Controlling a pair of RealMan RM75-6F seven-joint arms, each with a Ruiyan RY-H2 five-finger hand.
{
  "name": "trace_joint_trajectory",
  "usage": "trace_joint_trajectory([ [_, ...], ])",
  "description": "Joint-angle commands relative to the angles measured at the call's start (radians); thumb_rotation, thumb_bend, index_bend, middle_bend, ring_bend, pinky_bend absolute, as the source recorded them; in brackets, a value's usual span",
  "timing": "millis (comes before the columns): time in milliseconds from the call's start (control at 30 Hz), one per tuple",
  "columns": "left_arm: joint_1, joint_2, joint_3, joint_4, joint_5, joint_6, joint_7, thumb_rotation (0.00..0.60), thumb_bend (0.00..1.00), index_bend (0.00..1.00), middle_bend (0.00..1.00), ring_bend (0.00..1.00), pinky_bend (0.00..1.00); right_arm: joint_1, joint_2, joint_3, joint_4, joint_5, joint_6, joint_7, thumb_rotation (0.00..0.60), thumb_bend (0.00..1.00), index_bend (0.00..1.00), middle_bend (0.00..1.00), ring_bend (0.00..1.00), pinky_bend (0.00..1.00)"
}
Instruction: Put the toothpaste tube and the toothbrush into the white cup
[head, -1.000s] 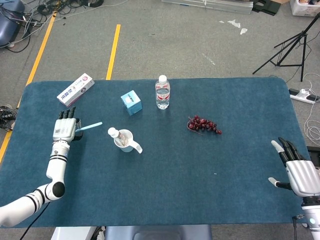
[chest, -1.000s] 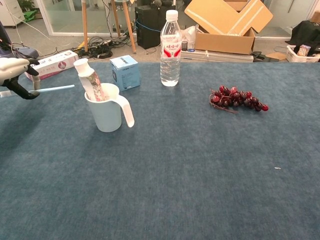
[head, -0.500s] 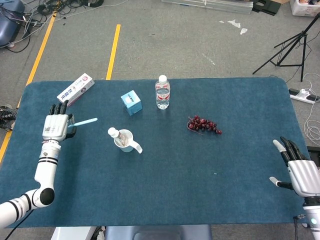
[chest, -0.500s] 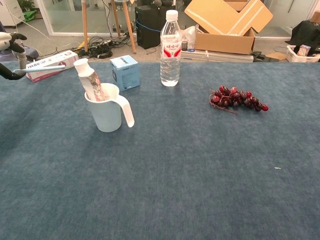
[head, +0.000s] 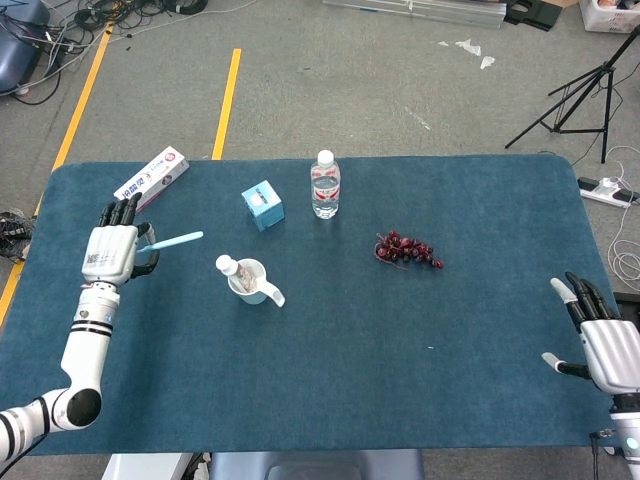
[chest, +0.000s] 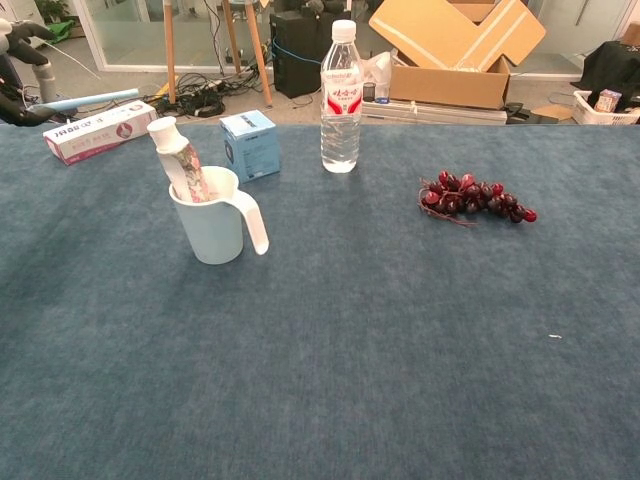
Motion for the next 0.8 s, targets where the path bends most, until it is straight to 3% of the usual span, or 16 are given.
trace_joint_trajectory([
  [33,0.0,0.027,-0.009,-0.061,-0.002,0.013,-0.008,0.6,0.44,0.55,0.0,0.0,0.04,-0.002,0.002,0.0,0.0,-0.003,0.003,0.003,0.6,0.0,0.04,0.03,0.04,0.39],
  [500,-0.005,0.11,0.038,-0.247,0.077,0.11,0.131,0.6,0.44,0.56,0.0,0.0,0.04,-0.015,0.01,0.002,-0.003,-0.015,0.033,0.017,0.6,0.0,0.04,0.03,0.04,0.39],
  [800,-0.035,0.133,0.062,-0.289,0.083,0.122,0.247,0.6,0.44,0.57,0.0,0.0,0.04,-0.019,0.014,0.004,-0.003,-0.014,0.039,0.023,0.6,0.0,0.04,0.03,0.04,0.39],
])
